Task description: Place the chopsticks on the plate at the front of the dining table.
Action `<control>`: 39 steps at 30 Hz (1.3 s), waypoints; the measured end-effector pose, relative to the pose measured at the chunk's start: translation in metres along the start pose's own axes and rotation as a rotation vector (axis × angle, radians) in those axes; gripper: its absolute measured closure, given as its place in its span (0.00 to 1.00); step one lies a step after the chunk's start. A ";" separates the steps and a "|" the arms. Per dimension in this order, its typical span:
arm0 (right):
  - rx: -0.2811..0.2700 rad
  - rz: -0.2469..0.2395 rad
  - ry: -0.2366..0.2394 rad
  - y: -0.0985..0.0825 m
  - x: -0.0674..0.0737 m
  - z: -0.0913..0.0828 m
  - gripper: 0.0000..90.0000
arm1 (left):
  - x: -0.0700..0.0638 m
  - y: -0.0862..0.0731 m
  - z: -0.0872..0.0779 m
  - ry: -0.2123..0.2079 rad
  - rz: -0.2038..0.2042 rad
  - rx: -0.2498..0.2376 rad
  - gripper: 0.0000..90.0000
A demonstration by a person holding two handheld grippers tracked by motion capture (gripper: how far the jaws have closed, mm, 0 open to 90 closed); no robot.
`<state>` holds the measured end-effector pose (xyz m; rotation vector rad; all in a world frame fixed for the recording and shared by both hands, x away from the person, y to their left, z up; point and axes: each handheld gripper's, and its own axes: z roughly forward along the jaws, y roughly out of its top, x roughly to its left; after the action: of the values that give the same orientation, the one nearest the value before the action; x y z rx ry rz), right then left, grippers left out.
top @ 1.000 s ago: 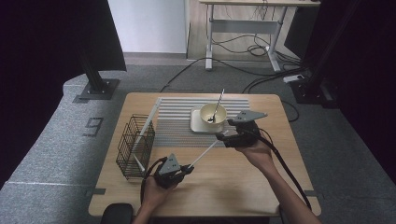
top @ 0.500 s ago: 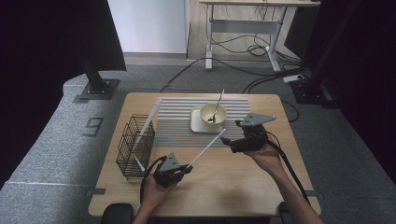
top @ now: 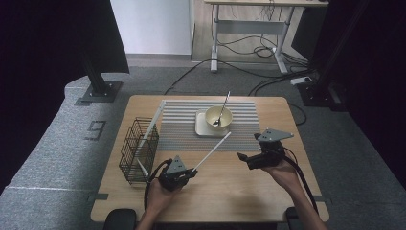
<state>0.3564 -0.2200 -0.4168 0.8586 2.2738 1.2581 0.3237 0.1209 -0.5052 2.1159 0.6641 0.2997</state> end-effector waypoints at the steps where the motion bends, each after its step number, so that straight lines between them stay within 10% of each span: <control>1: 0.000 0.000 0.000 0.000 0.000 0.000 0.00 | 0.000 0.000 0.000 0.000 0.000 0.000 0.95; 21: 0.023 0.092 -0.053 -0.082 -0.019 -0.002 0.00 | 0.010 0.012 0.010 0.025 -0.034 0.056 0.95; 39: 0.187 0.079 -0.052 -0.130 -0.019 0.033 0.00 | 0.038 0.039 0.024 0.098 -0.089 0.111 0.95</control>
<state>0.3491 -0.2656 -0.5443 1.0435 2.3632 1.0541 0.3797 0.1072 -0.4890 2.1804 0.8482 0.3256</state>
